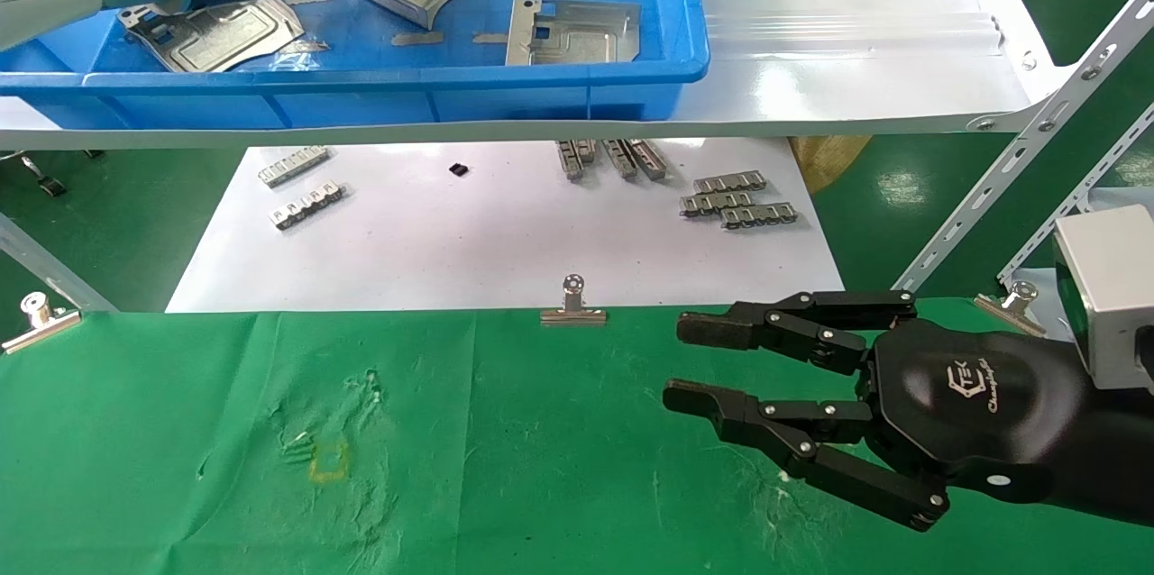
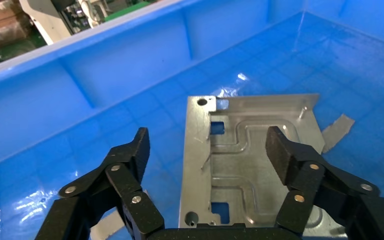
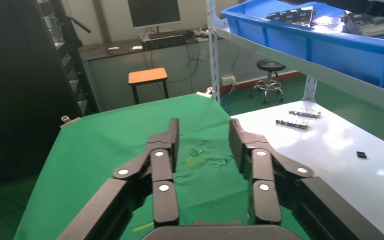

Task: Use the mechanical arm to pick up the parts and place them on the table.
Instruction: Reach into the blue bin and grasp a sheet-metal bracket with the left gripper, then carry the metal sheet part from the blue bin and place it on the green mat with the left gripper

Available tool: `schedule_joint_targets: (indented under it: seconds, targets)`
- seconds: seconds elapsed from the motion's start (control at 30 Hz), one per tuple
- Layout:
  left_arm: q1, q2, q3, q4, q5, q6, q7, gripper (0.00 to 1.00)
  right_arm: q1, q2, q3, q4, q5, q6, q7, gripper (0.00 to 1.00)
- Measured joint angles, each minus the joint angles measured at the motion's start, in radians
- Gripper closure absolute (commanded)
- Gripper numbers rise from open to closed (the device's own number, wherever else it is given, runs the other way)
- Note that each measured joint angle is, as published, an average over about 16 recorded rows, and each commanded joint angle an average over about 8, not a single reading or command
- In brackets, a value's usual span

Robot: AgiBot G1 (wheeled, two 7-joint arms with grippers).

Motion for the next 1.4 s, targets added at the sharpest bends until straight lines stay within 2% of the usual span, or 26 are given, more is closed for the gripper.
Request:
schedule_joint_targets:
  seconds: [0.9, 1.17, 1.4]
  targets:
    - [0.003, -0.001, -0.013, 0.005, -0.018, -0.065, -0.031, 1.0, 0.0, 0.0, 0.0, 0.0, 0.0, 0.0, 0.0, 0.0]
    - [-0.02, -0.03, -0.024, -0.016, -0.036, 0.013, -0.016, 1.0, 0.0, 0.0, 0.0, 0.0, 0.0, 0.0, 0.0, 0.0]
    - [-0.04, -0.075, -0.036, -0.038, -0.055, 0.173, 0.01, 1.0, 0.0, 0.0, 0.0, 0.0, 0.0, 0.0, 0.0, 0.0]
